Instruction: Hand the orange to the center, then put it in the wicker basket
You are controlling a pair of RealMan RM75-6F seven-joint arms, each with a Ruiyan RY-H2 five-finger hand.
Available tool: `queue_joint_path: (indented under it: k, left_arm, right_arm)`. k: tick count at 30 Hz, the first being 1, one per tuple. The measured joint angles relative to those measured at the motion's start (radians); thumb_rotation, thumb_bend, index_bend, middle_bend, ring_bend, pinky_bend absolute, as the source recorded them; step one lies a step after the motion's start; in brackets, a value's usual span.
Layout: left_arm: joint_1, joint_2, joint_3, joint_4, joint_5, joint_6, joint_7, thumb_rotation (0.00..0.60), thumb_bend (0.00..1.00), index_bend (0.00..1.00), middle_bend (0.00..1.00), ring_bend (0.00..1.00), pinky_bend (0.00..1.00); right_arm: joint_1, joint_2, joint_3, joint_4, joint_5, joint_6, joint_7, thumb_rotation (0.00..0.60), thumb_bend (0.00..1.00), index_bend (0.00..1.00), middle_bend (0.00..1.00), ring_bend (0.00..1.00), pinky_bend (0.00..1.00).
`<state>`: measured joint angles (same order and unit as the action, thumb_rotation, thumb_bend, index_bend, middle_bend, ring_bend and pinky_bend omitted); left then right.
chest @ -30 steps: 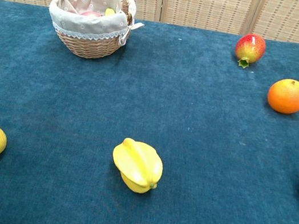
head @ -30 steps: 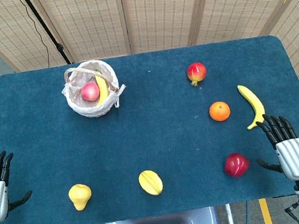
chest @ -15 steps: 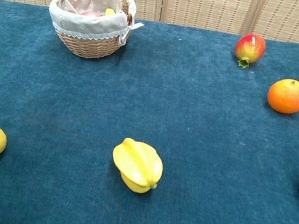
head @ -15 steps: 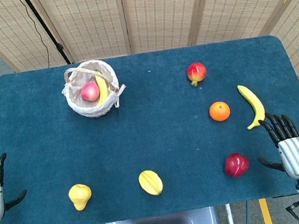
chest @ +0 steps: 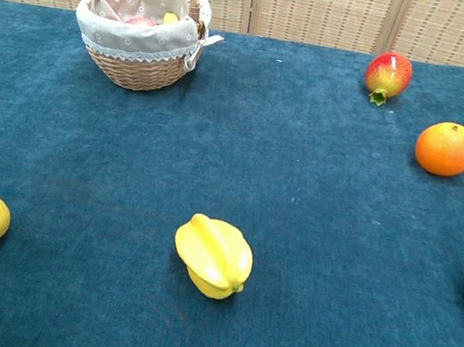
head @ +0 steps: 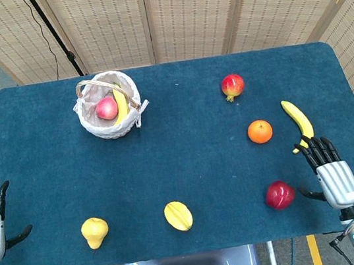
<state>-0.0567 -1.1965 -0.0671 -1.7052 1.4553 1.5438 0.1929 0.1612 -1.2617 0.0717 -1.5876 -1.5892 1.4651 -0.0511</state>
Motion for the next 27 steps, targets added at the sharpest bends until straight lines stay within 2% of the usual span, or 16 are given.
queue_joint_path:
  k: [6,12,19,27]
  left_arm:
    - [0.001,0.002,0.001,0.0,0.009,0.004,-0.012,0.6,0.0,0.0,0.0,0.0,0.0]
    - [0.001,0.004,0.006,-0.002,0.018,0.004,-0.018,0.6,0.0,0.0,0.0,0.0,0.0]
    - [-0.001,0.005,0.011,-0.004,0.027,-0.003,-0.026,0.6,0.0,0.0,0.0,0.0,0.0]
    - [-0.003,0.008,0.017,-0.006,0.034,-0.01,-0.038,0.6,0.0,0.0,0.0,0.0,0.0]
  right_arm:
    - [0.089,-0.022,0.039,0.012,0.024,-0.109,-0.004,0.6,0.0,0.11,0.04,0.0,0.01]
    - [0.196,-0.067,0.086,0.08,0.088,-0.26,0.025,0.6,0.0,0.11,0.04,0.01,0.01]
    - [0.333,-0.16,0.135,0.253,0.185,-0.44,0.051,0.6,0.0,0.11,0.04,0.01,0.01]
    - [0.416,-0.258,0.145,0.47,0.219,-0.543,0.125,0.6,0.0,0.12,0.04,0.01,0.02]
